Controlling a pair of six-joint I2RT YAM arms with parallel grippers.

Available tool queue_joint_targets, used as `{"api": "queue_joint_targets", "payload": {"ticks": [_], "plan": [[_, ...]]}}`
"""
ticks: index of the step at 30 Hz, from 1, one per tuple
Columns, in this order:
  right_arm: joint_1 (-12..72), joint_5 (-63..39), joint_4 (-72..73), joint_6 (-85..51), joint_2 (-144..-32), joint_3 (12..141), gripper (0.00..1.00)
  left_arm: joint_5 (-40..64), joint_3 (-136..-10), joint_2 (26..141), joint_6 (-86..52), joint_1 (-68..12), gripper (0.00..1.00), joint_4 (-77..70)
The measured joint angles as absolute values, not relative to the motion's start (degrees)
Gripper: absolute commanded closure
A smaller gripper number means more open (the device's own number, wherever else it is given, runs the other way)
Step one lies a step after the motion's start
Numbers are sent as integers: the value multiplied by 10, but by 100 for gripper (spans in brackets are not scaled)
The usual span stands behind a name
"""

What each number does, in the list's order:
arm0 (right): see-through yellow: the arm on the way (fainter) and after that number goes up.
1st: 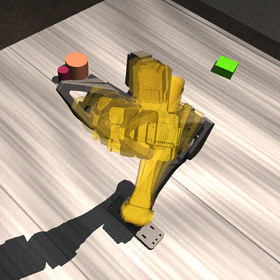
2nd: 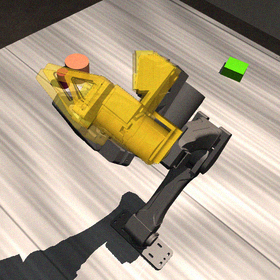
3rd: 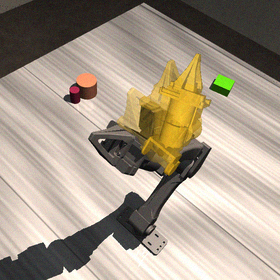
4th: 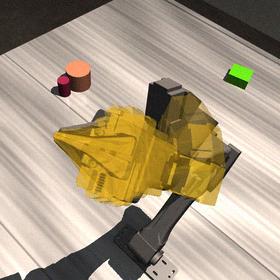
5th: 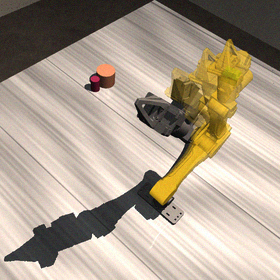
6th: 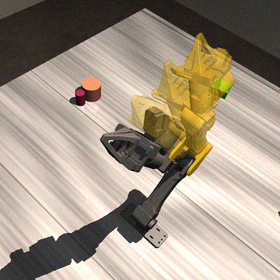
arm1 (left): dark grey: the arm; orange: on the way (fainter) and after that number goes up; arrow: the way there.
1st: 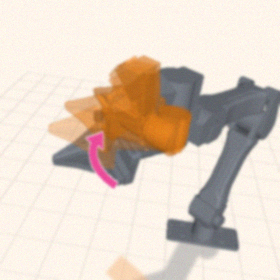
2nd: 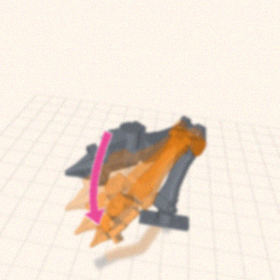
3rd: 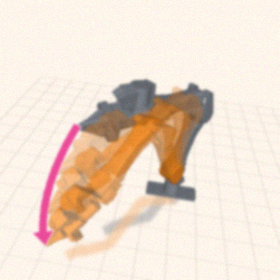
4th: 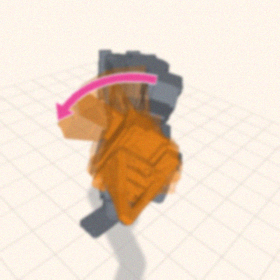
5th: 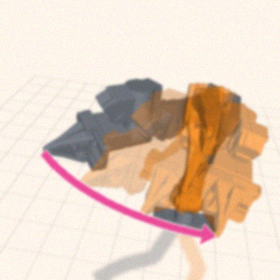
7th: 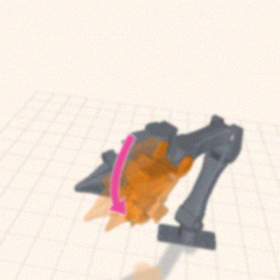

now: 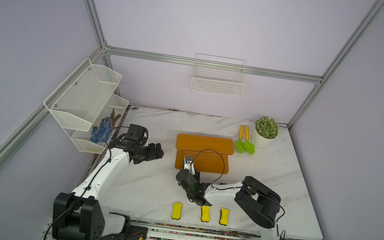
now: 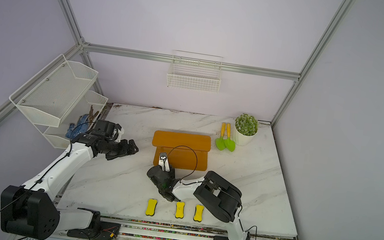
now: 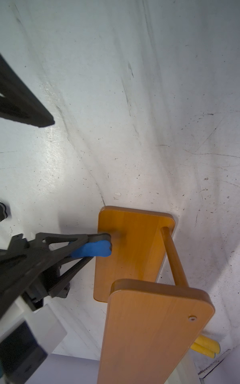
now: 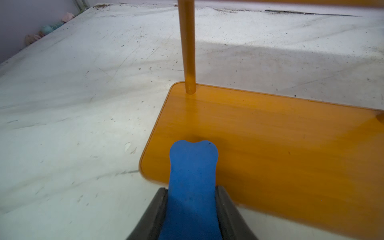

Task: Remove the whiteboard erasers from the shelf
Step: Pick up the whiteboard eraser from the shelf, then place the whiteboard eraser at the center of the board.

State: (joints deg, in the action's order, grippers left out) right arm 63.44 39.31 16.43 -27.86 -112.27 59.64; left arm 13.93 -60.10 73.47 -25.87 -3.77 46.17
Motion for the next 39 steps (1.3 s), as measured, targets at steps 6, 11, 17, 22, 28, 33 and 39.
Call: {"api": "queue_joint_targets", "payload": {"ticks": [6, 11, 17, 22, 28, 33, 39], "plan": [[680, 376, 73, -359, -1037, 582, 64, 145, -601, 728, -258, -38, 6, 459], [709, 364, 4, -422, -1034, 582, 63, 149, -601, 707, -258, -38, 6, 458], [726, 368, -41, -475, -1058, 587, 62, 150, -590, 696, -257, -38, 6, 452], [727, 370, -55, -489, -1092, 606, 60, 150, -583, 695, -257, -38, 6, 453], [727, 360, -72, -497, -1111, 633, 55, 151, -583, 695, -257, -38, 6, 452], [727, 344, -83, -504, -1113, 644, 46, 153, -583, 695, -257, -38, 6, 452], [727, 335, -109, -512, -1114, 660, 40, 153, -583, 695, -257, -38, 6, 452]]}}
